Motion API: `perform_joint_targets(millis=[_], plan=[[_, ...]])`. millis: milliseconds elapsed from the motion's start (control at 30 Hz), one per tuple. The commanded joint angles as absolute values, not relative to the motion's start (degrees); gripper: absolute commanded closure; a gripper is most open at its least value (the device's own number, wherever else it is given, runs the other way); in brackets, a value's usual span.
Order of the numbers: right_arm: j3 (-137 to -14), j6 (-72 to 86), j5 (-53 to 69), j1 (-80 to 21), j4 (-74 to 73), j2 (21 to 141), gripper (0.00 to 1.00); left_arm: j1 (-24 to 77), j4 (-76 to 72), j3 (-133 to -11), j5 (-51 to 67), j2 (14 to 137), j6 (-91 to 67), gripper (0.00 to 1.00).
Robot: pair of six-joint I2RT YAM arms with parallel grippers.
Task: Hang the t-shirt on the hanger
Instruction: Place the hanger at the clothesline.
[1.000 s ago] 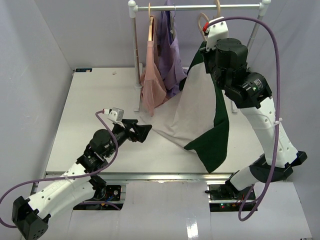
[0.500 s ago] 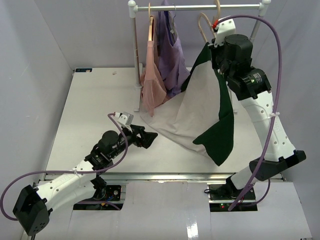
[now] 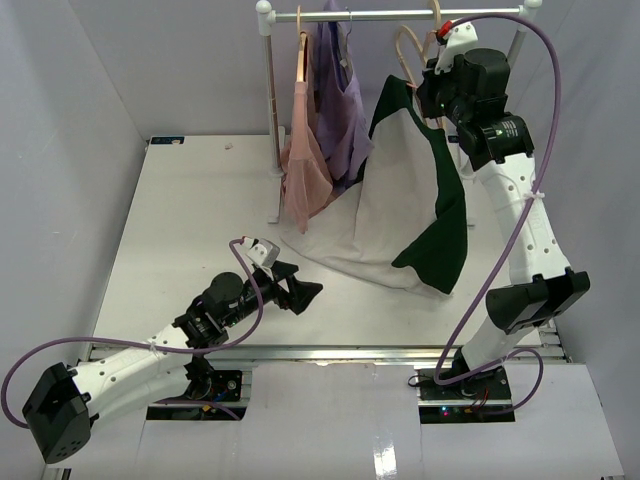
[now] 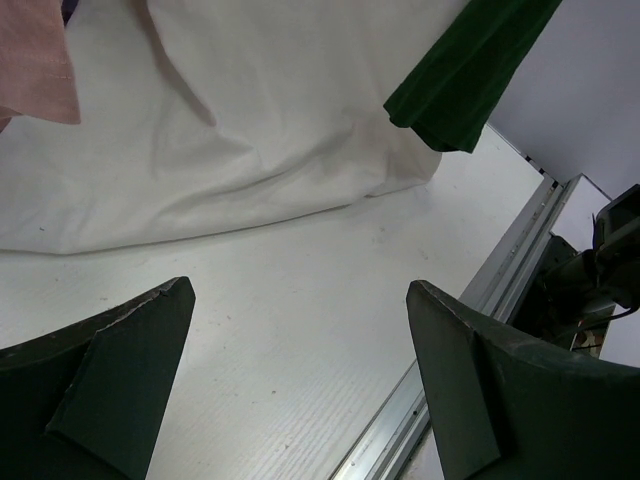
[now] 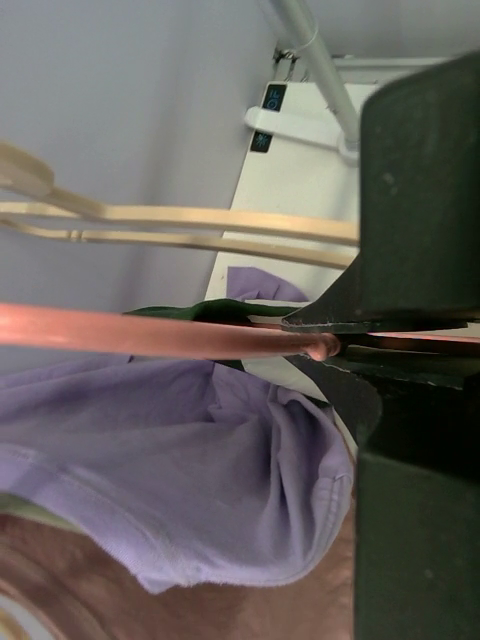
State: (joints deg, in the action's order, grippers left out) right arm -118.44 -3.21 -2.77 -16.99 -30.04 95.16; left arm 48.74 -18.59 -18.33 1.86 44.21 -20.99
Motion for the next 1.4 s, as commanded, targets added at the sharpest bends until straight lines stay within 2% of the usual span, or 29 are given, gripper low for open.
perform_joint_targets(millis=[0,200,1000,1233,1367], plan=[[-119.1,-1.1,1.3,-17.1,-17.0,94.0,0.92,49.3,-19.3,-18.0,1.1,43.6,-20.3,0.02],[-114.1,-0.6,1.3,-17.0,-8.3,94.2,0.92,49.8,-19.2,-18.1,1.5,43.4,-20.5,0.02],[-118.1,-6.0,-4.3,-20.0,4.0,102.4,0.92,50.8,-19.8,-18.6,4.7,45.2,-21.4,0.02],[-127.0,-6.4,-5.1,-20.0,1.6,107.6,0.92,50.9,-19.8,-18.5,5.0,45.4,-21.5,0.02],[-127.6,-7.2,-6.1,-20.1,2.8,109.0,0.92,51.0,-20.1,-18.6,5.4,45.4,-21.7,0.02]])
